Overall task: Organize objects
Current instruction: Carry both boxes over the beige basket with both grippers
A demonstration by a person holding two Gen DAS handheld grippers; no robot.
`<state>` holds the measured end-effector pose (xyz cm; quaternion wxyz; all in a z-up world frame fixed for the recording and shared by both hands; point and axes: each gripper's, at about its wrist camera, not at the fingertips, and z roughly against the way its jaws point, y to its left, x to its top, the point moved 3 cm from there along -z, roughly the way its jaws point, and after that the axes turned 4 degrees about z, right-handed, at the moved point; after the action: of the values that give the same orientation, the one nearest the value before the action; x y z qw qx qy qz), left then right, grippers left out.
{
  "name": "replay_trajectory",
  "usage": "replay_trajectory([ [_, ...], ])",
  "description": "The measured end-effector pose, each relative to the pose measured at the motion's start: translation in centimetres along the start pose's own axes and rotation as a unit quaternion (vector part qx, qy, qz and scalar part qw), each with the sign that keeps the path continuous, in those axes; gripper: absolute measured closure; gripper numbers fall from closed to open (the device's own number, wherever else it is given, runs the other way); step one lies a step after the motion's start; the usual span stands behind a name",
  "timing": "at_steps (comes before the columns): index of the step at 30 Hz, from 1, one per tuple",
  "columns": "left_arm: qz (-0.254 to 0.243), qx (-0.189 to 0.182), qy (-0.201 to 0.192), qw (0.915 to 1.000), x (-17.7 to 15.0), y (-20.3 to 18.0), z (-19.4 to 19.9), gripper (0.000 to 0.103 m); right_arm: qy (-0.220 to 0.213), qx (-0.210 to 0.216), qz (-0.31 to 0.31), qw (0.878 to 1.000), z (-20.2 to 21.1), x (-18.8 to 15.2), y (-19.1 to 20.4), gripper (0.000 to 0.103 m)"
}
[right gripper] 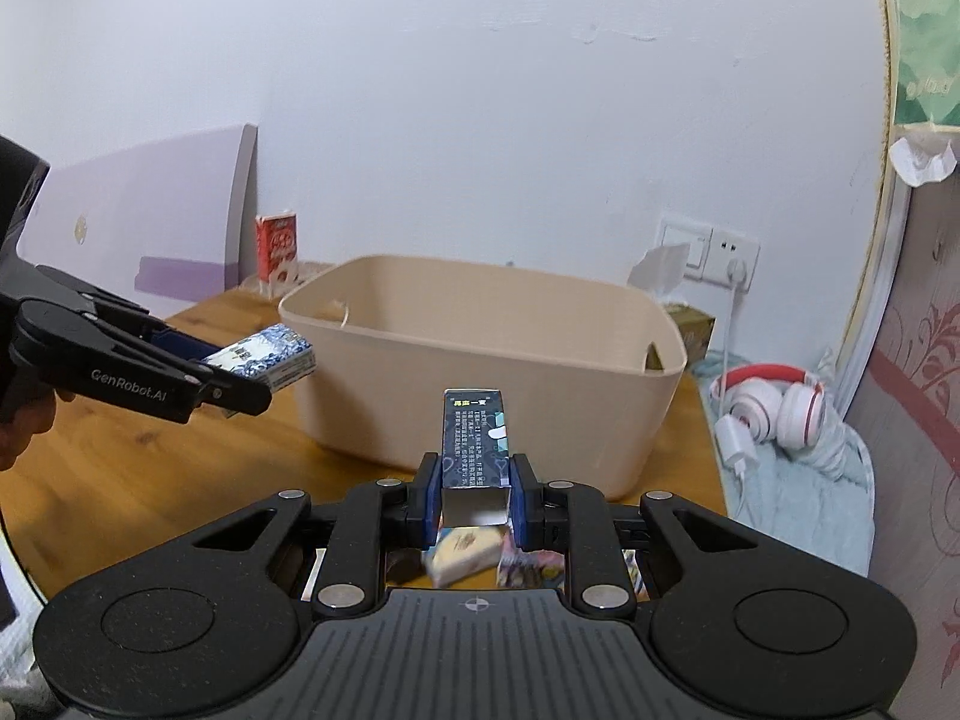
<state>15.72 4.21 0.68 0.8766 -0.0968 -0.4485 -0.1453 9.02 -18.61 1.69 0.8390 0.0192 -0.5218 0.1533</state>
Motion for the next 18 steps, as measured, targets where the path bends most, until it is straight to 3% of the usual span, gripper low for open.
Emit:
replay_trajectory([
  [10,0.001,0.001,-0.03,0.9996,3.7,0.4,-0.1,0.056,-0.024,-0.003,-0.004,1.0,-1.5,3.2,-1.9,0.081],
  [18,0.005,0.008,-0.031,0.9995,6.3,0.3,-2.0,0.056,-0.034,-0.006,-0.009,0.999,-3.4,5.1,-3.3,0.081],
])
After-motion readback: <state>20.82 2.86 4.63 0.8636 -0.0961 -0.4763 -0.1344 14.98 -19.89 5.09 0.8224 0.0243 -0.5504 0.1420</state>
